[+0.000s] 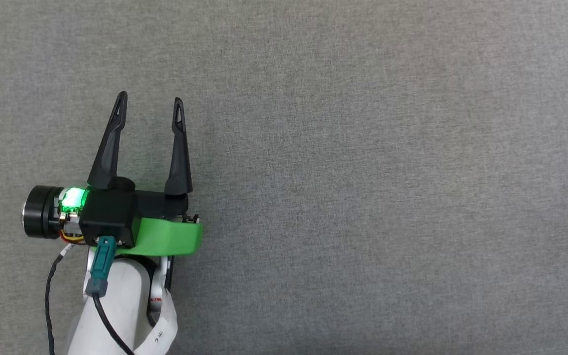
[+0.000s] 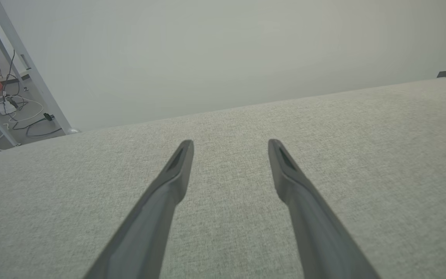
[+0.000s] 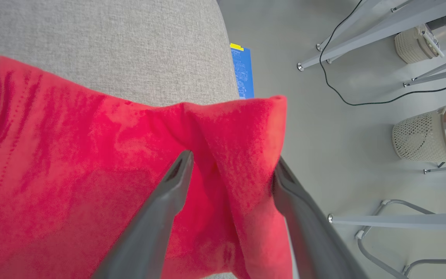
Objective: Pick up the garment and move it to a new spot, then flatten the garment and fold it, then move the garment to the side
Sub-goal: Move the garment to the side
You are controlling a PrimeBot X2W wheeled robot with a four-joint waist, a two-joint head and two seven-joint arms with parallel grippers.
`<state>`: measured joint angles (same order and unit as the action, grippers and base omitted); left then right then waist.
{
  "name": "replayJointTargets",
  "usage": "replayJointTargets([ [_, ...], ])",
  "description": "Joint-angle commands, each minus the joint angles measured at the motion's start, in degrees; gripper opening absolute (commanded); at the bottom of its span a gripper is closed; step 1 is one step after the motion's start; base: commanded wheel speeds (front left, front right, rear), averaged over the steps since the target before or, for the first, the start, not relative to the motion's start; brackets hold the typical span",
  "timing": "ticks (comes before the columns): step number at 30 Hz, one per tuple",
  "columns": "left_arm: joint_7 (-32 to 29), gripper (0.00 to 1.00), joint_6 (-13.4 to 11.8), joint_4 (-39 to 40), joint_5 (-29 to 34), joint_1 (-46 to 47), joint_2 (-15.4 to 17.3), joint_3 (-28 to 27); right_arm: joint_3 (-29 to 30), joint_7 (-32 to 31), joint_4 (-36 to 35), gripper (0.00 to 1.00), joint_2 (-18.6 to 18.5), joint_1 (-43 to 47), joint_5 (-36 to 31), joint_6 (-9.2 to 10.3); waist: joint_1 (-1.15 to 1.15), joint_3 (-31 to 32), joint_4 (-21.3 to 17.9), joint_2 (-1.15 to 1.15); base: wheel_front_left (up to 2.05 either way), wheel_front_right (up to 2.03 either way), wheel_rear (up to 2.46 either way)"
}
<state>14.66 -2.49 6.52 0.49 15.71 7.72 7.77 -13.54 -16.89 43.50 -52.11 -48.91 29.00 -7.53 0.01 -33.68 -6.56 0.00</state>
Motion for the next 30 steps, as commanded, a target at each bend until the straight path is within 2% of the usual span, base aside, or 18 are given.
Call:
replayJointTargets([
  [1,0.3,1.00,-0.4,-0.3,-0.3,0.2,0.4,0.0,0.2,2.3,0.4,1.00,-0.5,-1.4,-1.8,0.04,-0.01,2.2,0.1,0.00,0.00,0.00,0.00],
  [7,0.3,1.00,-1.1,-1.6,-1.0,-2.1,0.1,-0.1,1.3,15.0,0.0,1.00,0.1,-1.8,-7.3,0.04,-0.01,7.3,1.1,0.00,0.00,0.00,0.00],
  [14,0.3,1.00,-1.7,-3.3,-2.1,-6.0,-0.3,-0.4,3.9,27.9,-3.3,1.00,5.1,-0.8,-11.3,0.04,-0.01,13.8,3.0,0.00,0.00,0.00,0.00],
  [20,0.3,1.00,-1.8,-4.9,-3.2,-8.7,-0.9,-0.9,10.6,31.8,-11.3,1.00,13.1,3.9,-15.2,0.04,-0.01,18.7,5.7,0.00,0.00,0.00,0.00],
  [26,0.3,1.00,-1.7,-6.5,-3.7,-10.6,-1.4,-1.2,18.8,31.9,-30.5,1.00,25.5,15.0,-20.8,0.04,-0.01,22.7,8.1,0.00,0.00,0.00,0.00],
  [30,0.3,1.00,-1.5,-7.5,-4.0,-11.6,-1.7,-1.5,20.0,31.9,-38.6,1.00,32.4,22.4,-21.5,0.04,-0.01,25.1,9.4,0.00,0.00,0.00,0.00],
])
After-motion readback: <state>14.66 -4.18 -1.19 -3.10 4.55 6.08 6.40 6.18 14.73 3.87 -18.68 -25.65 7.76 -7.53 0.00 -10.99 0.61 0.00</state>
